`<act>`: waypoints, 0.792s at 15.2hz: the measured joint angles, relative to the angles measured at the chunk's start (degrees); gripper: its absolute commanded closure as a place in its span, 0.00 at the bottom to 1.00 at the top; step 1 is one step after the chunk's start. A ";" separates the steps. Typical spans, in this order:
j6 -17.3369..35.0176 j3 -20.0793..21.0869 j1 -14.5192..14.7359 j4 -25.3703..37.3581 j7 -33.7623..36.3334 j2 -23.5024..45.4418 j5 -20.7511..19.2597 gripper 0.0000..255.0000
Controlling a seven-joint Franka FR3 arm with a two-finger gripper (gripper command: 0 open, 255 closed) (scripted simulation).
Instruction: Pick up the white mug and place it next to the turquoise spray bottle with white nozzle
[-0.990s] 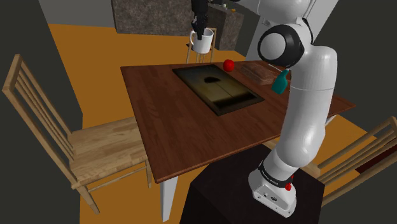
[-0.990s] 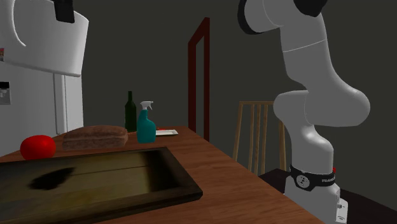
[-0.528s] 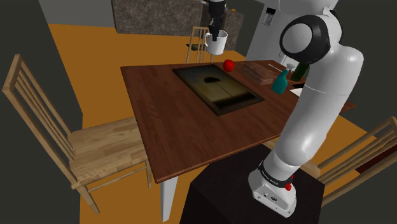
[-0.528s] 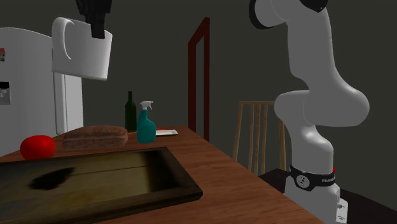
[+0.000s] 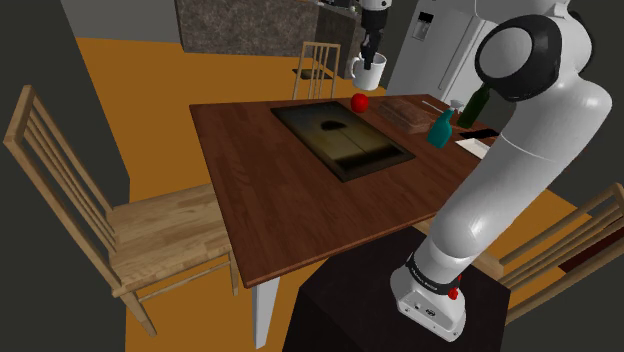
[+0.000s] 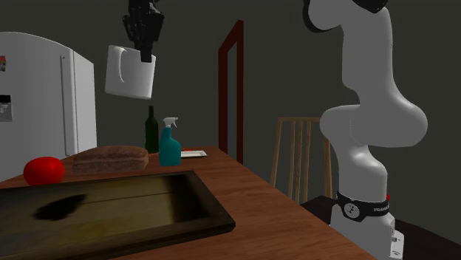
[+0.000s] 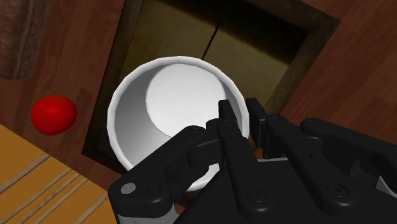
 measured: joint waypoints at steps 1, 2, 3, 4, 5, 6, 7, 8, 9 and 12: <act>-0.04 -0.47 -0.48 -0.51 -0.99 -0.78 -0.10 1.00; 0.41 -1.17 -1.20 -1.06 -2.34 -1.24 -0.14 1.00; 1.41 -1.89 -1.92 -3.31 -3.60 -2.79 -0.34 1.00; 1.59 -2.49 -2.49 -3.50 -4.73 -3.07 -0.39 1.00; 1.66 -3.18 -3.13 -3.58 -6.07 -3.40 -0.44 1.00; 2.10 -3.80 -3.70 -4.70 -7.21 -4.35 -0.60 1.00; 2.56 -4.41 -4.24 -4.99 -8.29 -4.46 -0.60 1.00; 2.98 -5.05 -4.80 -5.44 -9.42 -4.75 -0.66 1.00; 3.21 -5.89 -5.54 -5.61 -10.96 -5.07 -0.72 1.00; 4.70 -8.09 -7.42 -7.27 -14.76 -6.18 -0.91 1.00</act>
